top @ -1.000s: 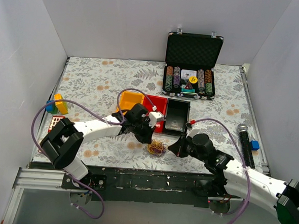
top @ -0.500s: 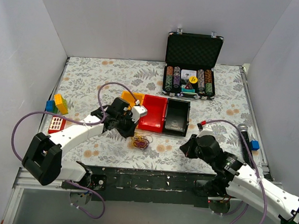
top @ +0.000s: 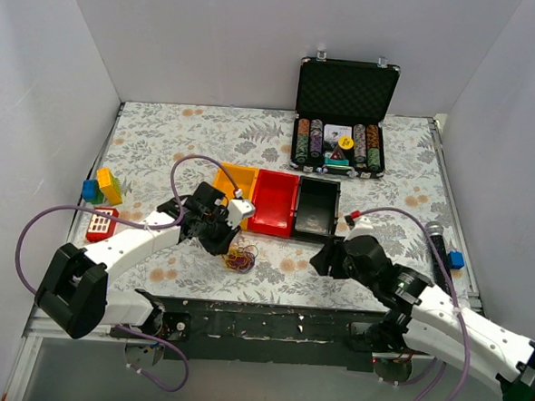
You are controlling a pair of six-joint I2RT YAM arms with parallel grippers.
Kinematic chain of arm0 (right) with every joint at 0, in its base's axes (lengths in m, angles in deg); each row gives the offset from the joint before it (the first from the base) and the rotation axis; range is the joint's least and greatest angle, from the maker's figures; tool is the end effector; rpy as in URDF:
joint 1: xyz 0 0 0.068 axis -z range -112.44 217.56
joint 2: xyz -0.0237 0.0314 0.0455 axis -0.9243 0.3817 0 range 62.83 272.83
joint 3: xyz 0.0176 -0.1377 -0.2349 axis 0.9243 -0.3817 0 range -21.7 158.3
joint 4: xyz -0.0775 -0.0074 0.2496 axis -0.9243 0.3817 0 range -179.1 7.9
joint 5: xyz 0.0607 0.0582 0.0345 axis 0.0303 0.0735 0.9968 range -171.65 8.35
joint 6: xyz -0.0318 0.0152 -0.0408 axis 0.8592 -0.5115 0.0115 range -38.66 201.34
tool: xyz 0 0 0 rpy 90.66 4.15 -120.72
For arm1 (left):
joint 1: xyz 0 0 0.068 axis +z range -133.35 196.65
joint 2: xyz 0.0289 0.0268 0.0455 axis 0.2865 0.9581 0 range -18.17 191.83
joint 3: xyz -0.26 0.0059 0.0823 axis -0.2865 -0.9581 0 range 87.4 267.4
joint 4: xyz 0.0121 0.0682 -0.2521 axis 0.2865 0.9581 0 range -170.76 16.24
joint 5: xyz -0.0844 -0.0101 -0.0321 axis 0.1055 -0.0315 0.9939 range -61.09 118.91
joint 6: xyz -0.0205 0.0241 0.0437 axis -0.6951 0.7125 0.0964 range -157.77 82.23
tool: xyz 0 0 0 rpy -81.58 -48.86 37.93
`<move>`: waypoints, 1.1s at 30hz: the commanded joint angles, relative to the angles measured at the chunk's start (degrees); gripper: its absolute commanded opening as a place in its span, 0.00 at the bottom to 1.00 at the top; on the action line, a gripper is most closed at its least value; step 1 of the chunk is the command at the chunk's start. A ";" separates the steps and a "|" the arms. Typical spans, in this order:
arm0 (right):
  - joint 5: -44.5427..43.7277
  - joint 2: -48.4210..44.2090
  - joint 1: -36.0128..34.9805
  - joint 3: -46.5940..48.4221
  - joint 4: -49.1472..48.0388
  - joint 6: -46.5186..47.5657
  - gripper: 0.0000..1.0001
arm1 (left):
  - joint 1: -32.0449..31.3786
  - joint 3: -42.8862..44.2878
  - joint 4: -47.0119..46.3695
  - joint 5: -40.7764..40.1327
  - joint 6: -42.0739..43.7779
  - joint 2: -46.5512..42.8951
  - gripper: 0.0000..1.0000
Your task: Untangle the cables
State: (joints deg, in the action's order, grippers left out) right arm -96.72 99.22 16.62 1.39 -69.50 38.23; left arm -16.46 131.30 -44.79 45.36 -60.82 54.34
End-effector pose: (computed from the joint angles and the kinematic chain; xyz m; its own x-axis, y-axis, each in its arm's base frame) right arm 0.1021 0.1111 0.2134 -0.6681 0.2238 -0.7096 -0.2132 0.8561 0.4708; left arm 0.1879 -0.1345 0.2030 -0.9411 0.1653 -0.2950 0.2795 0.8713 -0.4034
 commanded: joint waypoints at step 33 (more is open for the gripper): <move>0.48 52.47 -13.14 21.47 -31.81 8.40 0.34 | 0.14 -2.59 -6.08 2.27 -1.03 -1.85 0.38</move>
State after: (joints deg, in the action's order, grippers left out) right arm -93.09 151.21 3.68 20.73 -100.80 46.25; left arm -16.46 129.07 -49.34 47.52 -62.61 53.78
